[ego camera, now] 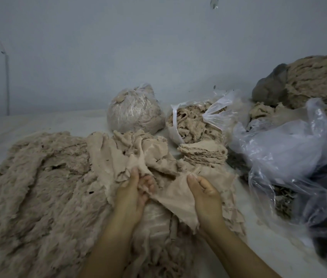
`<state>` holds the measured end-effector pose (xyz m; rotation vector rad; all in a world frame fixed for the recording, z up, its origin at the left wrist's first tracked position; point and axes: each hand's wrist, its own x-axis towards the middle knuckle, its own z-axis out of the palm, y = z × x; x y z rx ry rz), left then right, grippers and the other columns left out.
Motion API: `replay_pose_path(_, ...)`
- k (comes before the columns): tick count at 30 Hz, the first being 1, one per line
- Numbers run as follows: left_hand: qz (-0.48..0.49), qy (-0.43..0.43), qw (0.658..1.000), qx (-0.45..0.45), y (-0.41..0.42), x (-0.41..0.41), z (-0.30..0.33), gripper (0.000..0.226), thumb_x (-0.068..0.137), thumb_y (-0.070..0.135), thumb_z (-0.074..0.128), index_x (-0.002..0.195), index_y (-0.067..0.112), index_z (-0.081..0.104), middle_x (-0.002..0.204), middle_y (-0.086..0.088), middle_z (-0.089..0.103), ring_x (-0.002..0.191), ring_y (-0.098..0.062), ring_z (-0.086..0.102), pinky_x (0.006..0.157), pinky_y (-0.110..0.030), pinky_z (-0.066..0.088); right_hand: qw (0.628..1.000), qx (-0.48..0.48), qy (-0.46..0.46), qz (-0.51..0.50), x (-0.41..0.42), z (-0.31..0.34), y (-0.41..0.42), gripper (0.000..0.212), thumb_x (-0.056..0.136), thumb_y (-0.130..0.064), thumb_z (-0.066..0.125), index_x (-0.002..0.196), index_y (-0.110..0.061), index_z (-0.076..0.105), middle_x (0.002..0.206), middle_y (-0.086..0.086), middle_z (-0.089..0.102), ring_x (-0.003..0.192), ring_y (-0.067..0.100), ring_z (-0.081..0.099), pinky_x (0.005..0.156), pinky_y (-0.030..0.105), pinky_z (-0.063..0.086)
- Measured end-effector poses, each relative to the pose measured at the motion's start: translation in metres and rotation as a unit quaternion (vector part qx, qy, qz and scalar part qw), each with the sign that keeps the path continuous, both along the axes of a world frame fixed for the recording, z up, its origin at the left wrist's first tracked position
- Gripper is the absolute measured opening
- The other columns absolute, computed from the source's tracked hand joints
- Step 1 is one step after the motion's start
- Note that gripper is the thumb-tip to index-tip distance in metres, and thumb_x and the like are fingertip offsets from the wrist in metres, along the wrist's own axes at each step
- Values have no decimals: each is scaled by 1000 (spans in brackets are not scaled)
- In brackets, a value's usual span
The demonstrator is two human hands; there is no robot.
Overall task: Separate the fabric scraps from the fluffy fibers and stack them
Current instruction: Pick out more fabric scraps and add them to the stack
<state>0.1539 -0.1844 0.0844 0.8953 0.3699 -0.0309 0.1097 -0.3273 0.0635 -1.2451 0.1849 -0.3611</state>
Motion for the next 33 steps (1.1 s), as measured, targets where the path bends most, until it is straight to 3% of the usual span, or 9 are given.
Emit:
replay_pose_path(4,-120,17,993,-17,-14,-11,-13,29,94,29,51,85,3,60,54,-3,57,40,-9,47,46,-22,42,1000,15,-8,1,4,2,-3,29,91,-29,60,82,-2,65,68,7,55,59,12,51,50,18,44)
replay_pose_path(6,-101,-6,995,15,-13,-11,-18,27,98,21,45,80,5,56,47,3,47,36,-5,35,37,-17,30,1000,-2,-7,-18,4,1,-5,30,92,-26,59,84,3,63,69,7,52,61,13,47,51,17,42)
replay_pose_path(10,-15,-19,1000,11,12,0,-17,34,103,21,33,75,10,48,40,8,34,29,-2,23,26,-14,18,998,-7,16,-60,3,-4,-20,23,95,-23,56,75,-13,64,62,-4,57,60,9,51,51,15,43)
replay_pose_path(13,-95,-37,994,27,12,-4,-13,32,97,33,43,82,7,53,46,5,42,34,-4,34,31,-15,27,998,-14,40,39,1,-2,-28,21,94,-22,57,77,-13,67,67,-1,65,65,12,59,57,20,47)
replay_pose_path(16,-208,-67,967,134,-9,-16,-12,53,77,54,58,102,7,63,79,-7,72,69,-18,68,61,-27,52,984,-11,38,172,-2,2,-26,17,88,-22,61,85,-11,73,80,7,73,71,14,67,61,20,53)
replay_pose_path(19,-285,-50,943,166,-25,-22,-6,46,73,44,67,103,8,66,88,-9,74,81,-21,71,72,-30,55,963,-27,34,265,-6,6,-24,18,81,-25,63,78,-11,75,74,9,69,65,12,63,58,19,51)
replay_pose_path(23,-178,-43,976,119,-33,-12,0,15,89,1,58,103,5,58,72,-7,73,59,-11,68,52,-20,53,957,-94,47,269,-10,6,-25,29,78,-34,63,53,-20,66,53,-6,56,50,1,49,49,14,40)
replay_pose_path(27,-57,-39,995,69,-22,-1,0,12,93,-4,51,102,0,56,72,-10,68,63,-16,65,54,-22,56,969,-125,32,211,-7,9,-37,29,73,-37,66,60,-12,57,59,2,43,57,8,40,53,12,38)
replay_pose_path(33,-41,-56,994,85,-9,2,-5,9,93,-1,53,96,6,58,66,-4,71,56,-10,66,53,-22,55,991,-92,15,100,30,36,-57,38,79,-47,65,81,-10,73,71,8,69,64,17,63,58,23,50)
